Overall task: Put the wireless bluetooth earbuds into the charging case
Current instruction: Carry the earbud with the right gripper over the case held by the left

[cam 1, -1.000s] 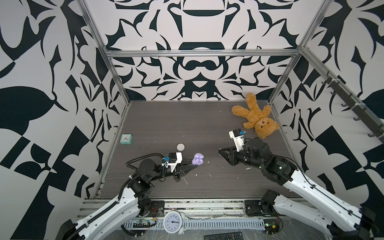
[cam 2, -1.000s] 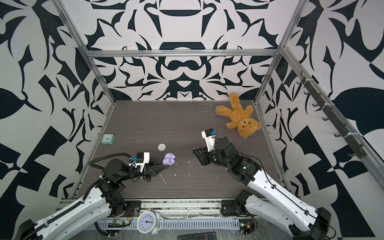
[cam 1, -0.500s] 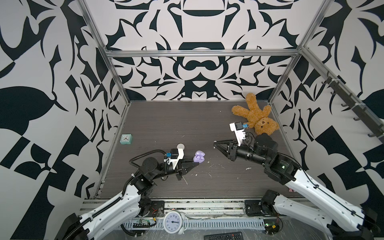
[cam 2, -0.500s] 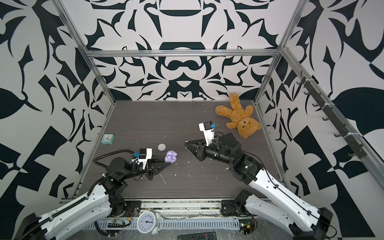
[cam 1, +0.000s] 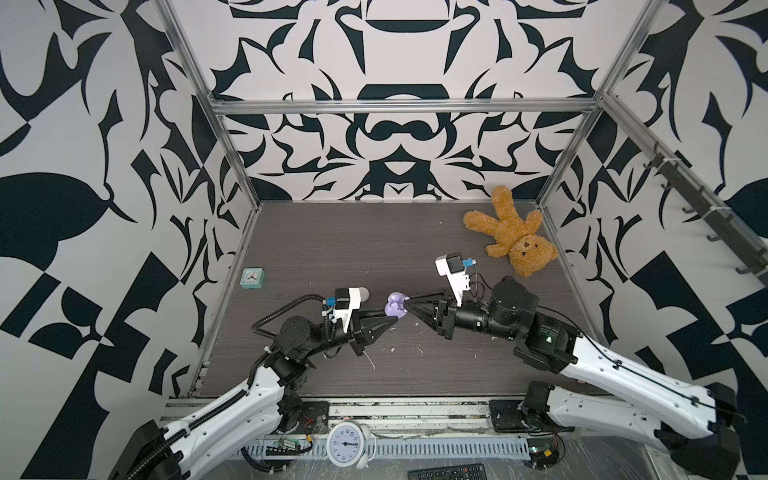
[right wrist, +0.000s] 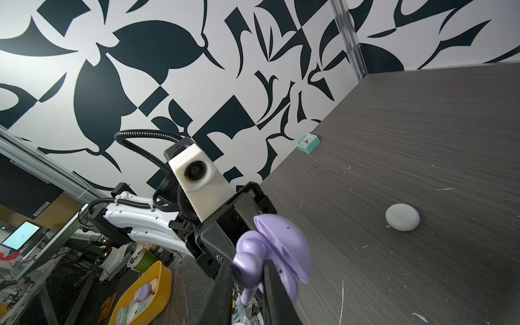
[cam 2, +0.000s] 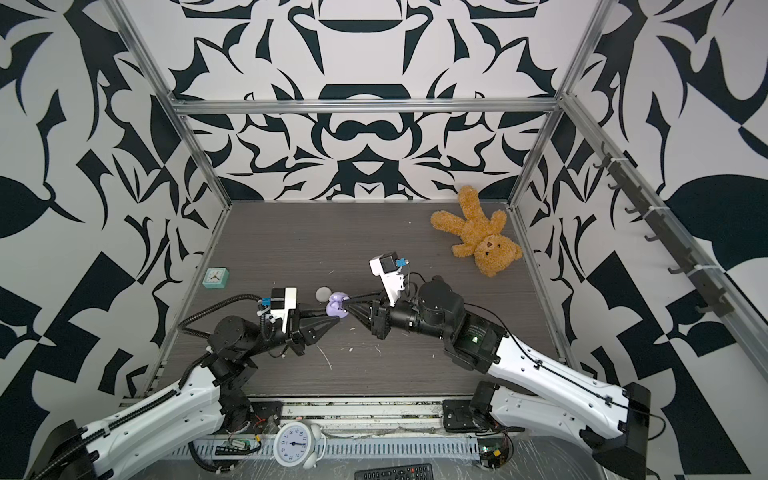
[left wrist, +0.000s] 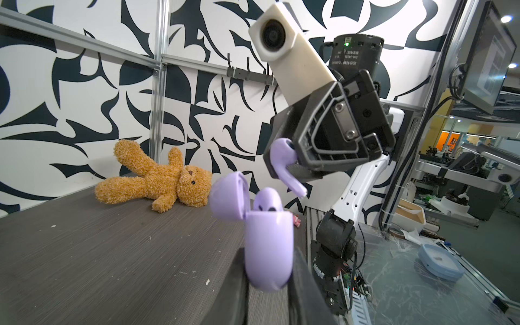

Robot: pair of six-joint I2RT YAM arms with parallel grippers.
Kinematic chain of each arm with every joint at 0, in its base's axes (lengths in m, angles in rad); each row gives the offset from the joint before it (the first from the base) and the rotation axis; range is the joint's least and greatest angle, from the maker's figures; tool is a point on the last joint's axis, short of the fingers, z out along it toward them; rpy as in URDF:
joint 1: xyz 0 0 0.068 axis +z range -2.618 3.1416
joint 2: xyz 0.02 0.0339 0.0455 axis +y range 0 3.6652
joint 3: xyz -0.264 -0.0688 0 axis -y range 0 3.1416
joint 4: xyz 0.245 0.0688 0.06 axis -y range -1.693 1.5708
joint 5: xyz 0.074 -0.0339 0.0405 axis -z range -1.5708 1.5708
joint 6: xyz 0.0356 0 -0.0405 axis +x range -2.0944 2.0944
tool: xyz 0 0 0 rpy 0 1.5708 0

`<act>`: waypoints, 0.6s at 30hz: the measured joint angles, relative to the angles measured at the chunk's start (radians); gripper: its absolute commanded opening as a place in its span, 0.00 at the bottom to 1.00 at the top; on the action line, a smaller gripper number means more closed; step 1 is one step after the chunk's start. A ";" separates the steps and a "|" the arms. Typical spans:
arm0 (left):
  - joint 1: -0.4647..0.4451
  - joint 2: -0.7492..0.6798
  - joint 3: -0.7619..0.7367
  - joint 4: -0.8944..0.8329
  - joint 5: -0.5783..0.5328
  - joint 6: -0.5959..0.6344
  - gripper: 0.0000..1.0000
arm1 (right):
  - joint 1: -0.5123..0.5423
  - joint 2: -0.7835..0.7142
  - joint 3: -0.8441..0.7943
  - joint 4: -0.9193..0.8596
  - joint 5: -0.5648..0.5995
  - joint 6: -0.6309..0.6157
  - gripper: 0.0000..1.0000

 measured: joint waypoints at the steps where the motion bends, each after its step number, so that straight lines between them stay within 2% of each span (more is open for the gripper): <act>1: 0.000 0.005 0.000 0.019 -0.005 -0.012 0.00 | 0.006 0.000 0.000 0.005 0.011 -0.005 0.19; 7: 0.000 0.034 -0.003 0.110 -0.013 -0.068 0.00 | 0.024 -0.002 0.000 0.030 0.065 -0.024 0.19; 18: 0.000 0.050 -0.019 0.174 -0.013 -0.108 0.00 | 0.031 -0.002 -0.001 0.072 0.119 -0.037 0.18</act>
